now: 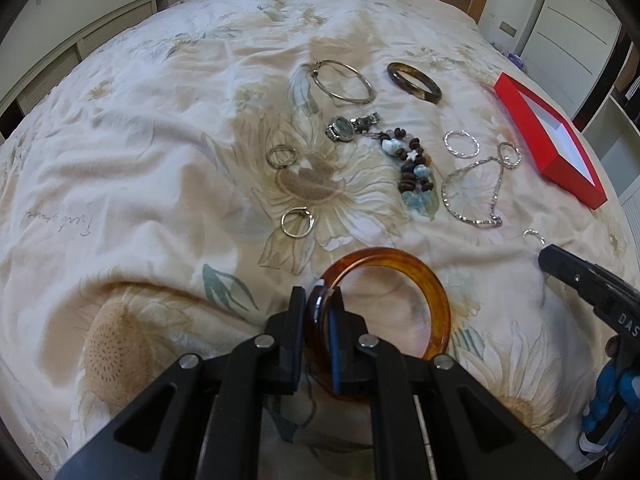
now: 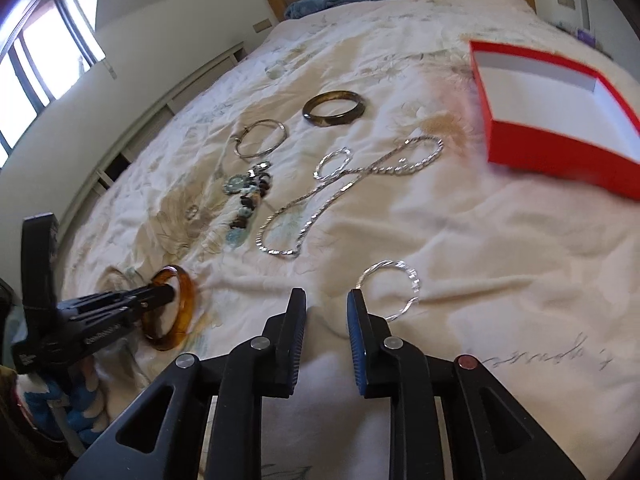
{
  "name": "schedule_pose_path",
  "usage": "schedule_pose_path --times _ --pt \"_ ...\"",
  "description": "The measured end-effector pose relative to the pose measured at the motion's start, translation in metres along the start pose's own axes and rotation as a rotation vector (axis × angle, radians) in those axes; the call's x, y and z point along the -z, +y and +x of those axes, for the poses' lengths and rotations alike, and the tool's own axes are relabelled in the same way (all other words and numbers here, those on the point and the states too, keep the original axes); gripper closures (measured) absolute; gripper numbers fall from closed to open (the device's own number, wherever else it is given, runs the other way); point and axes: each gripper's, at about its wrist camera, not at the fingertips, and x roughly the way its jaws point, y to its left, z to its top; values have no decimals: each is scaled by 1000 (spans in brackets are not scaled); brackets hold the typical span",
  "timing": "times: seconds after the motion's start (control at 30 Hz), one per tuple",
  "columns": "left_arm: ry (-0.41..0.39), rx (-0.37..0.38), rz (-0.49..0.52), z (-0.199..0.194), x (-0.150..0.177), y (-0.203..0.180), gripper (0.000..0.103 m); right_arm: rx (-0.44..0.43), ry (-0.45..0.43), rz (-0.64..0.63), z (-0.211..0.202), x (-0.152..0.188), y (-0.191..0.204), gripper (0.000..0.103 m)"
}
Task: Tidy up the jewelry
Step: 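Grasp the twisted silver hoop with the right tool and lift it, then carry both pieces over the red box and open both tools to drop them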
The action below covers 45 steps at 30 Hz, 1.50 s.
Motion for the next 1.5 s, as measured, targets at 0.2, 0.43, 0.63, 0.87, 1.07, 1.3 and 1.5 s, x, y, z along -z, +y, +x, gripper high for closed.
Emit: schedule_pose_path --times 0.2,0.43,0.63,0.87,1.07,1.3,1.5 --pt "2 11 -11 3 0 2 93 29 38 6 17 -4 -7 81" --pt "11 30 -26 6 0 6 93 -25 119 68 41 -10 -23 81" --pt "17 36 -30 8 0 7 93 -105 187 80 55 -17 -34 83" --pt "1 39 -28 5 0 7 93 -152 171 45 45 -15 -25 98" --pt "-33 26 -10 -8 -1 1 94 -176 118 49 20 -8 -20 99" --pt "-59 14 -4 -28 2 -8 94 -208 79 29 -13 5 -8 99" --pt "-92 25 22 -51 2 -23 94 -217 24 18 -48 10 -3 99"
